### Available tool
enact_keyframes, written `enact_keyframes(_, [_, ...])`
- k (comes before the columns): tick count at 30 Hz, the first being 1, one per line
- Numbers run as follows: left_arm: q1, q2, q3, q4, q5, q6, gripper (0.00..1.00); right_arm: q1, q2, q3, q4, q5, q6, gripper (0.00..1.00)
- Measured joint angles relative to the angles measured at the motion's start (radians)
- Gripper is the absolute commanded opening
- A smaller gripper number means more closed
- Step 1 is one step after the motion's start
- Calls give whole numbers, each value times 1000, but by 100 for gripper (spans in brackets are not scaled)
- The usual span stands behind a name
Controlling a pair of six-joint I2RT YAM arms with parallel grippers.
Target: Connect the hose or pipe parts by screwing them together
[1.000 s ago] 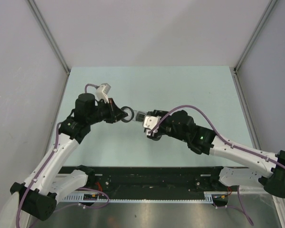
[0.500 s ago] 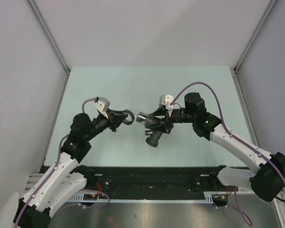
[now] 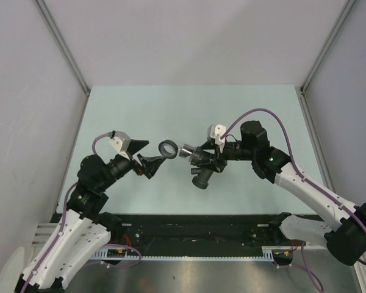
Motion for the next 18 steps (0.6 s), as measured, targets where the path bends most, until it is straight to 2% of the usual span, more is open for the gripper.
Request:
enact_keyframes(4, [7, -22, 105, -150, -7, -59, 97, 56, -43, 0, -26, 139, -82, 0])
enact_keyframes(8, [50, 77, 304, -296, 37, -147, 92, 182, -63, 0, -47, 358, -193, 0])
enact_keyframes(11, [98, 167, 409, -344, 100, -222, 92, 274, -85, -5, -52, 493, -269, 0])
enact_keyframes(18, [153, 322, 456, -425, 265, -327, 91, 423, -181, -42, -30, 729, -403, 0])
